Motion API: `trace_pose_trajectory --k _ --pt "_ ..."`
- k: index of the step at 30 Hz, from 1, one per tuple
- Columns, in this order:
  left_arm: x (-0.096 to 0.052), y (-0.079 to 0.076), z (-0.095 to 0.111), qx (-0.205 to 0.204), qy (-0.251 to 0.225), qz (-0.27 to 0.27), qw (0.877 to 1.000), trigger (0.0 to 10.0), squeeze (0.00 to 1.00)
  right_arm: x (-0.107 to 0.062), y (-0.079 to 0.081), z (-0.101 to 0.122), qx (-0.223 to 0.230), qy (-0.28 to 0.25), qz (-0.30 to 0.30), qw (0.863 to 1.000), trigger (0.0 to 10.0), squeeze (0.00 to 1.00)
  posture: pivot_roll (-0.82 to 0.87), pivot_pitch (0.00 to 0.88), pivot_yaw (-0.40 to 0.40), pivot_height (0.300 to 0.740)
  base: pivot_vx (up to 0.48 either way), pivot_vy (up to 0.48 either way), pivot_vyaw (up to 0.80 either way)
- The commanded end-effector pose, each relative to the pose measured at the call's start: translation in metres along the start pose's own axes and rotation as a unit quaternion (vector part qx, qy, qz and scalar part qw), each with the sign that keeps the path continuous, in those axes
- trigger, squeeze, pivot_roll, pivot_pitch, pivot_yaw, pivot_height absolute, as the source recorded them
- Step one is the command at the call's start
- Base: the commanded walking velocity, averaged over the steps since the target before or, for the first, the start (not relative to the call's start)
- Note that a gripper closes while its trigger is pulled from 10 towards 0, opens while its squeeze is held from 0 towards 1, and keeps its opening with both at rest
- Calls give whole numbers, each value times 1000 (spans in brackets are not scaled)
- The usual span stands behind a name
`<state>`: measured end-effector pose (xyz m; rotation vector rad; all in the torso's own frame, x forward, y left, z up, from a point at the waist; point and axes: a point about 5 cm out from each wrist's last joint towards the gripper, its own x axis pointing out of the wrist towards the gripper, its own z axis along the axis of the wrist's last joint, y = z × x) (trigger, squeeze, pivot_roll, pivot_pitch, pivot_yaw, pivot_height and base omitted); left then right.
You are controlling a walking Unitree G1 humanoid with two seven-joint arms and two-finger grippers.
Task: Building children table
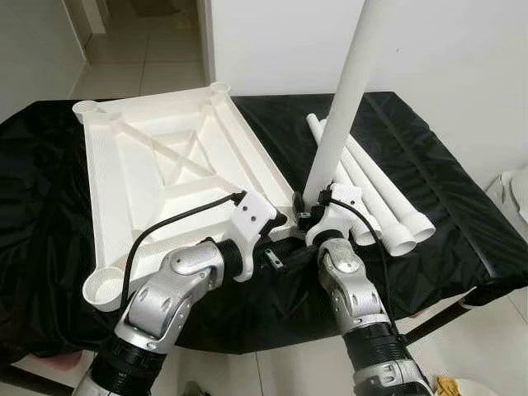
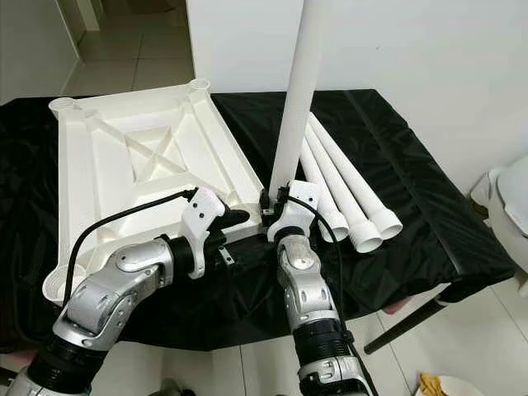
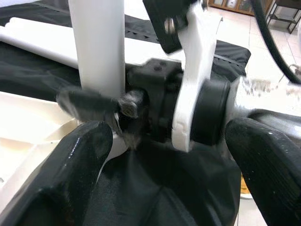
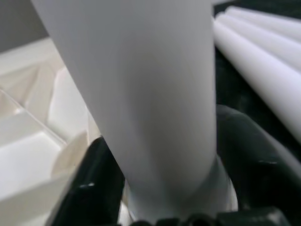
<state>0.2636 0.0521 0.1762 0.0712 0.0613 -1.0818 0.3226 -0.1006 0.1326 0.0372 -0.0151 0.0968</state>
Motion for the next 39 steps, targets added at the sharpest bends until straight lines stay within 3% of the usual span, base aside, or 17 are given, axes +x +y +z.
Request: trace_pose_trajectory --k 1,5,8,9,10,12,14,18,22,28,39 --pt "2 -1 0 7 3 -9 1000 10000 0 -2 -5 -2 -4 4 -2 1000 10000 1000 -89 10 0 740 0 0 0" --pt "3 1 1 7 2 -9 1000 10000 0 -2 -13 2 6 -6 4 1000 10000 1000 -94 13 0 740 0 0 0" --pt "4 5 2 9 0 -5 1000 10000 0 -1 -19 9 18 -17 81 996 10000 1000 -101 12 13 740 0 0 0" --pt "4 5 2 9 0 -5 1000 10000 0 -1 -19 9 18 -17 81 996 10000 1000 -101 12 13 740 0 0 0" --pt "4 6 3 10 -1 -4 1000 10000 0 0 -24 10 23 -16 105 994 10000 0 -99 9 19 740 0 0 0" --pt "4 6 3 10 -1 -4 1000 10000 0 0 -24 10 23 -16 105 994 10000 0 -99 9 19 740 0 0 0" --pt "5 7 6 15 -3 -3 1000 10000 0 2 -34 14 0 -23 166 986 10000 0 -88 14 14 740 0 0 0" --pt "4 8 9 21 -4 -1 1000 10000 0 5 -42 18 -24 -35 214 976 10000 0 -76 21 11 740 0 0 0" --pt "3 5 8 17 -7 2 1000 10000 0 19 -56 18 -42 -23 249 967 10000 0 -55 30 6 740 0 0 0" --pt "2 3 7 12 -9 8 1000 10000 0 32 -65 19 -56 -3 269 961 10000 0 -40 29 -5 740 0 0 0" --pt "4 2 9 11 -15 13 1000 10000 0 43 -66 19 -72 34 309 948 10000 0 -27 31 -19 740 0 0 0"
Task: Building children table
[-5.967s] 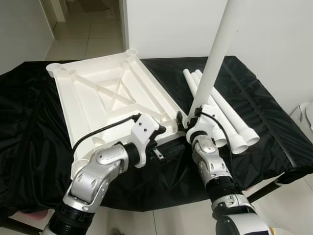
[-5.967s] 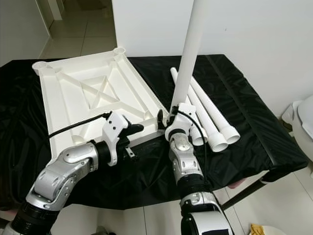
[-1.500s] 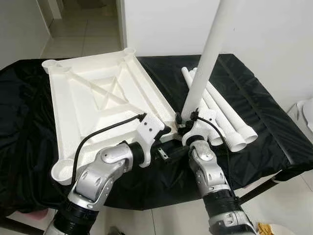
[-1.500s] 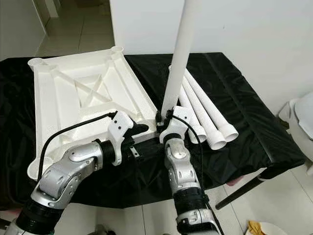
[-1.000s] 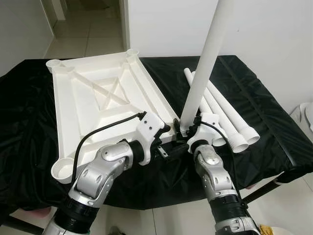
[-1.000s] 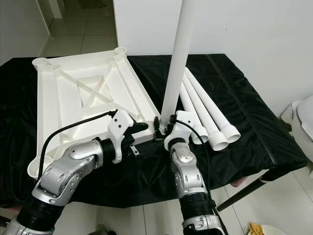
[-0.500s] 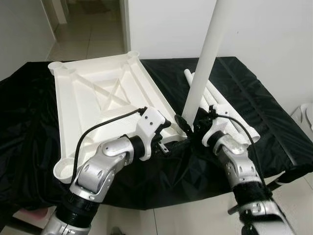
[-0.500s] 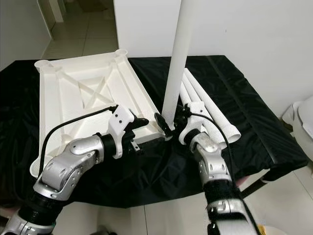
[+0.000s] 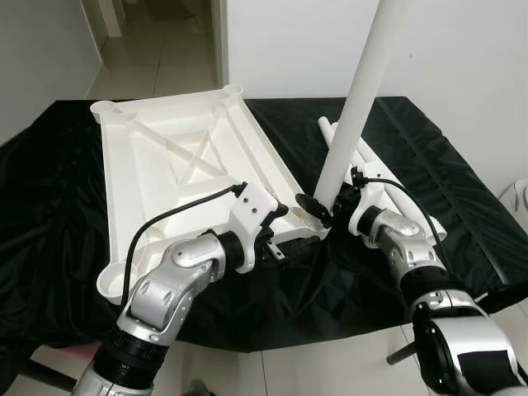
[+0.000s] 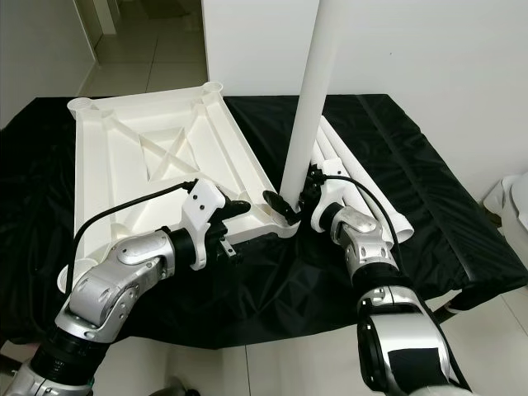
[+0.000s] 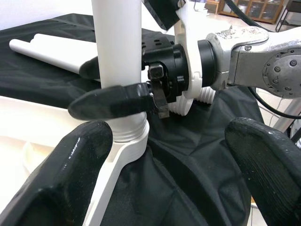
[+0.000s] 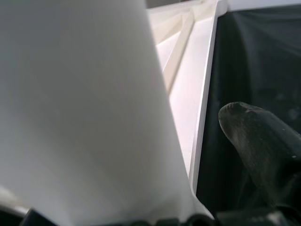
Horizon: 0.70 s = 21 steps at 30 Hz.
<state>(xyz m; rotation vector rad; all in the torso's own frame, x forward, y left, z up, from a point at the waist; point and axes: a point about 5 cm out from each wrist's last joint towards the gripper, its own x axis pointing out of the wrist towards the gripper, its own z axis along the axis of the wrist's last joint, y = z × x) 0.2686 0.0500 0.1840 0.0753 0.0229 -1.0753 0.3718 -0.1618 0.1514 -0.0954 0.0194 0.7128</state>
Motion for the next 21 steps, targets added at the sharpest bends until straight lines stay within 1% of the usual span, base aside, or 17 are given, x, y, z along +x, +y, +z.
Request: trace_pose_trajectory --k 1,2,4,5,10,15,19,20,21 --pt "0 -2 1 0 -1 9 1000 10000 0 0 -1 -2 -8 13 10 1000 10000 0 -27 31 -20 740 0 0 0" --pt "1 -2 1 -1 -1 9 1000 10000 0 1 -1 -3 -4 13 18 1000 5882 0 -28 33 -20 740 0 0 0" --pt "1 -2 1 -1 -1 9 1000 10000 0 1 -1 -3 -1 12 23 1000 5882 0 -28 33 -20 740 0 0 0" --pt "1 -2 1 -1 -2 9 1000 10000 0 2 -1 -3 -1 15 26 1000 0 0 -29 32 -20 740 0 0 0" --pt "3 -2 2 -1 -4 7 1000 10000 0 1 -1 -6 -4 23 26 999 0 0 -30 32 -22 740 0 0 0" --pt "4 -2 2 0 -4 5 1000 10000 0 -4 -5 -9 7 19 17 1000 0 0 -37 32 -23 740 0 0 0" --pt "6 -3 0 -2 -5 1 1000 10000 0 -13 -12 -13 20 12 -12 1000 0 0 -44 32 -23 740 0 0 0" --pt "6 -3 0 -2 -4 0 1000 10000 0 -14 -14 -14 22 10 -27 999 0 0 -49 29 -22 740 0 0 0" --pt "6 -3 0 -2 -4 0 1000 10000 0 -14 -14 -14 22 10 -27 999 0 0 -49 29 -22 740 0 0 0"
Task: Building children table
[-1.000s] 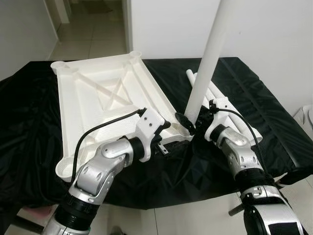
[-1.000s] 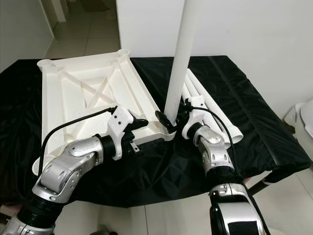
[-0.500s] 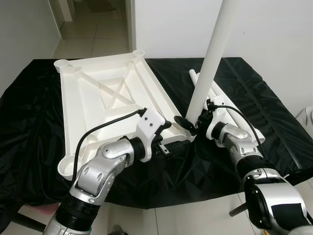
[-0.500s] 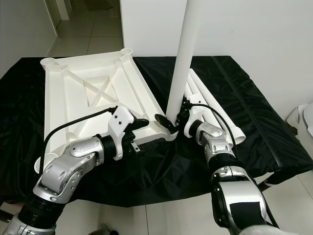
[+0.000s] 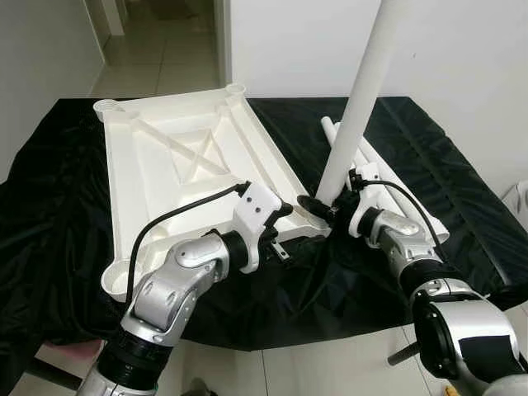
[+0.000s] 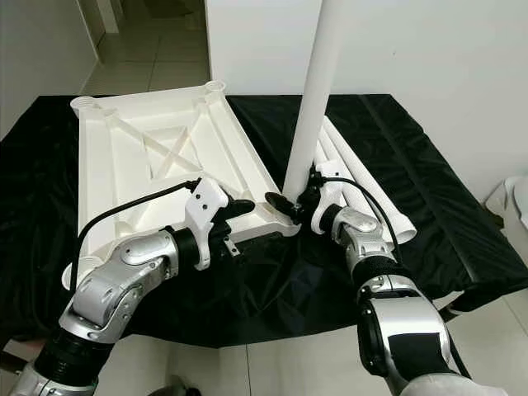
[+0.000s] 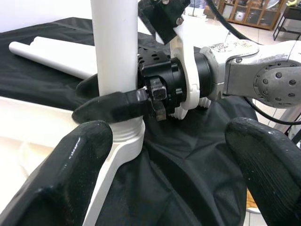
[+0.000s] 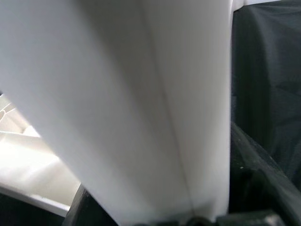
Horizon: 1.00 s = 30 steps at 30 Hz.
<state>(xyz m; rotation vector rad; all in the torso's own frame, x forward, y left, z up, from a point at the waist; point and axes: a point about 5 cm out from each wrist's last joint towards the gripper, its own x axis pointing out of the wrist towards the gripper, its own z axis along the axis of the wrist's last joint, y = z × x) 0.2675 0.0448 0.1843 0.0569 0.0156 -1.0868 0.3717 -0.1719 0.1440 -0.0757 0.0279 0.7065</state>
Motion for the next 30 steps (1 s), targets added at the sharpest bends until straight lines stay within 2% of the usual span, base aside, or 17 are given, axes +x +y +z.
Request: trace_pose_trajectory --k 1,5,8,10,11,12,14,15,16,20,21,22,26,29,30 --pt "2 0 -1 3 4 5 1000 10000 0 -9 -8 -6 13 8 -34 999 0 0 -49 29 -22 740 0 0 0" --pt "2 -1 -1 2 3 4 1000 10000 0 -13 -14 -14 14 24 -115 993 0 0 -48 21 -22 740 0 0 0" --pt "2 -1 -1 2 3 4 1000 10000 0 -13 -14 -15 18 19 -124 992 0 0 -48 21 -22 740 0 0 0" --pt "1 -1 -2 2 4 4 1000 10000 0 -10 -10 -18 34 18 -161 986 0 0 -45 17 -21 740 0 0 0" --pt "1 -1 -2 2 4 4 1000 10000 0 -10 -10 -18 34 18 -161 986 0 0 -45 17 -21 740 0 0 0" --pt "0 -1 -2 1 5 4 1000 10000 0 -5 -3 -21 50 14 -192 980 0 0 -43 15 -18 740 0 0 0" --pt "0 -2 -2 0 5 4 1000 10000 0 1 7 -22 56 1 -200 978 0 0 -42 15 -19 740 0 0 0" --pt "0 -2 -2 0 5 4 1000 10000 0 1 7 -22 56 1 -200 978 0 0 -42 15 -19 740 0 0 0" --pt "0 -3 -2 -1 5 4 1000 10000 0 8 21 -21 60 -19 -212 975 0 0 -44 13 -19 740 0 0 0" --pt "0 -4 -3 -1 6 3 1000 10000 0 11 30 -19 64 -31 -224 972 0 0 -44 12 -20 740 0 0 0" --pt "1 -4 -3 -2 5 1 1000 10000 0 19 44 -17 63 -40 -251 965 0 0 -46 7 -22 740 0 0 0" --pt "1 -4 -2 -2 4 1 1000 10000 0 22 50 -16 65 -43 -263 962 0 0 -46 7 -22 740 0 0 0" --pt "2 -5 -2 -2 3 0 1000 10000 0 27 61 -15 78 -47 -292 952 0 0 -47 1 -25 740 0 0 0" --pt "3 -5 -2 -2 2 -1 1000 10000 0 28 64 -14 83 -45 -303 948 0 0 -47 1 -26 740 0 0 0" --pt "3 -5 -2 -2 2 -1 1000 10000 0 26 65 -14 88 -41 -321 942 0 0 -46 1 -27 740 0 0 0"
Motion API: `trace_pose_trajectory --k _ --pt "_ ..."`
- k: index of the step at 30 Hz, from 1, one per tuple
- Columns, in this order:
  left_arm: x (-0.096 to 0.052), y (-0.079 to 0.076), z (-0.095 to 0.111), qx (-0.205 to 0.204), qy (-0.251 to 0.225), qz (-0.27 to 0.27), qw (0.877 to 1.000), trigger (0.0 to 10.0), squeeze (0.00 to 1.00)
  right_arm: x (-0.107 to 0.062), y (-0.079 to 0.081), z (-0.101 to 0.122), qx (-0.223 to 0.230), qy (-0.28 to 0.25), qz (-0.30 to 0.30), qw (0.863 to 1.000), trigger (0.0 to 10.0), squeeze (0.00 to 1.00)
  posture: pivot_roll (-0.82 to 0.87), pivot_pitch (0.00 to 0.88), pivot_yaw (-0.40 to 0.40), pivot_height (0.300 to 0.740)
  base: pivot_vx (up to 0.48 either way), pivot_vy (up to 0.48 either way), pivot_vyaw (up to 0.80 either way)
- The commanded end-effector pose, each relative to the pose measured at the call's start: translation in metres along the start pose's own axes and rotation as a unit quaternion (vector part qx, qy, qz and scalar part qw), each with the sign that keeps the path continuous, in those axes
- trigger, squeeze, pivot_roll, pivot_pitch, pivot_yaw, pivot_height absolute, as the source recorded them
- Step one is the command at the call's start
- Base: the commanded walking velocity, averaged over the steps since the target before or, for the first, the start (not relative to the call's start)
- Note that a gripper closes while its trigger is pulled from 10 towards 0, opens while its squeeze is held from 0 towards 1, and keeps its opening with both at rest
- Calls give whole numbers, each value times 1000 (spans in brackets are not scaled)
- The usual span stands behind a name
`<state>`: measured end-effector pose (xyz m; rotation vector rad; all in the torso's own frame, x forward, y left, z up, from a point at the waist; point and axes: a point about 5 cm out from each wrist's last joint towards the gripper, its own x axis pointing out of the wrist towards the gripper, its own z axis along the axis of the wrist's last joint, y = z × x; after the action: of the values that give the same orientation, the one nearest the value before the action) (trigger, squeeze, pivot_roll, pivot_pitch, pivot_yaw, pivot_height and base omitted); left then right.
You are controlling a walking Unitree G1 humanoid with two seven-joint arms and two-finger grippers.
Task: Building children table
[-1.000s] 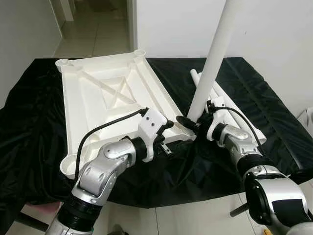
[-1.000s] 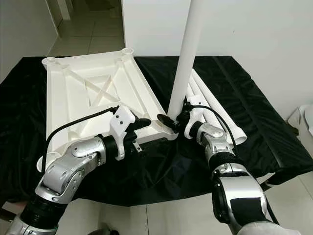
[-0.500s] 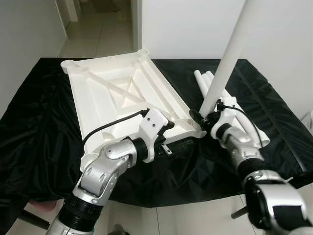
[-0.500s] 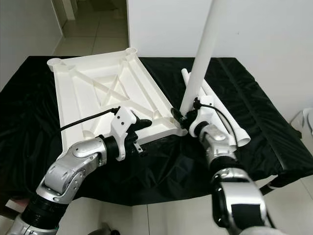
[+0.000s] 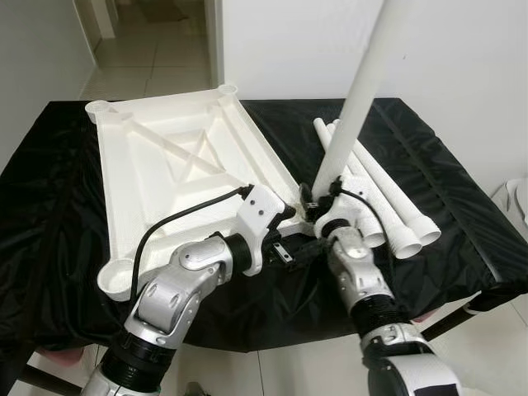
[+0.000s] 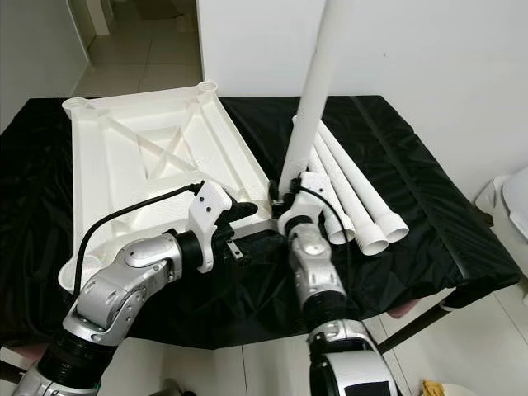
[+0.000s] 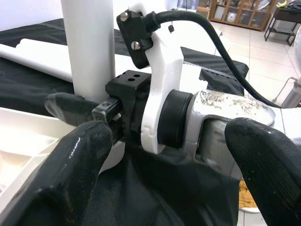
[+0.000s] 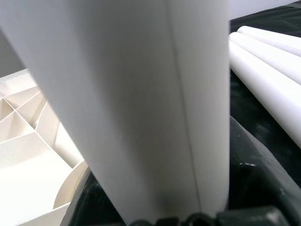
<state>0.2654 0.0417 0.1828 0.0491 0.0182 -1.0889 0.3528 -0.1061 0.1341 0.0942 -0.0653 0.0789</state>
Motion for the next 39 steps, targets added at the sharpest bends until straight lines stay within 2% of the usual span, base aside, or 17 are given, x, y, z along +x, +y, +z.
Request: trace_pose_trajectory --k 1,2,3,4,9,10,13,18,19,23,26,32,34,35,37,39 --pt "1 -2 -1 1 3 0 1000 10000 0 -4 -1 -9 11 24 -16 1000 0 0 -46 1 -27 740 0 0 0" --pt "1 -2 -1 1 2 0 1000 10000 0 -5 -1 -10 14 29 -23 999 0 0 -44 1 -28 740 0 0 0" --pt "1 -2 -1 1 2 0 1000 10000 0 -6 -1 -10 15 32 -27 999 1294 0 -45 2 -28 740 0 0 0" --pt "1 -3 -2 0 2 0 1000 10000 0 -7 -1 -9 9 33 -23 999 10000 0 -47 2 -29 740 0 0 0" --pt "1 -4 -2 -1 3 -1 1000 10000 0 -9 0 -6 4 30 -10 1000 10000 0 -49 3 -30 740 0 0 0" --pt "1 -4 -2 -1 3 -1 1000 10000 0 -10 -2 -4 2 21 -5 1000 10000 1000 -51 3 -30 740 0 0 0" --pt "3 -4 -2 -3 2 -2 1000 10000 0 -11 -7 3 3 3 25 1000 10000 1000 -53 3 -32 740 0 0 0" --pt "3 -4 -2 -3 1 -1 1000 10000 0 -10 -15 5 -5 6 55 998 10000 1000 -55 3 -32 740 0 0 0" --pt "3 -4 -2 -3 1 -1 1000 10000 0 -8 -23 6 -15 10 77 997 10000 0 -56 3 -30 740 0 0 0" --pt "3 -3 -1 -1 0 -1 1000 10000 0 -3 -44 13 -42 17 131 990 10000 0 -56 5 -29 740 0 0 0" --pt "3 -2 0 0 0 0 1000 10000 0 -2 -52 15 -56 26 161 985 10000 0 -56 11 -21 740 0 0 0" --pt "2 -1 1 1 -1 2 1000 10000 0 1 -59 15 -71 40 191 978 10000 0 -52 14 -15 740 0 0 0" --pt "2 1 3 3 -2 5 1000 10000 0 4 -64 13 -84 54 236 967 10000 0 -48 16 -10 740 0 0 0" --pt "2 1 3 3 -2 5 1000 10000 0 4 -64 13 -84 54 236 967 10000 0 -48 16 -10 740 0 0 0" --pt "2 2 4 4 -3 6 1000 10000 0 6 -63 10 -86 67 273 956 10000 0 -46 17 -3 740 0 0 0" --pt "2 2 4 4 -2 5 1000 10000 0 8 -61 10 -87 70 285 952 10000 0 -44 16 -2 740 0 0 0"
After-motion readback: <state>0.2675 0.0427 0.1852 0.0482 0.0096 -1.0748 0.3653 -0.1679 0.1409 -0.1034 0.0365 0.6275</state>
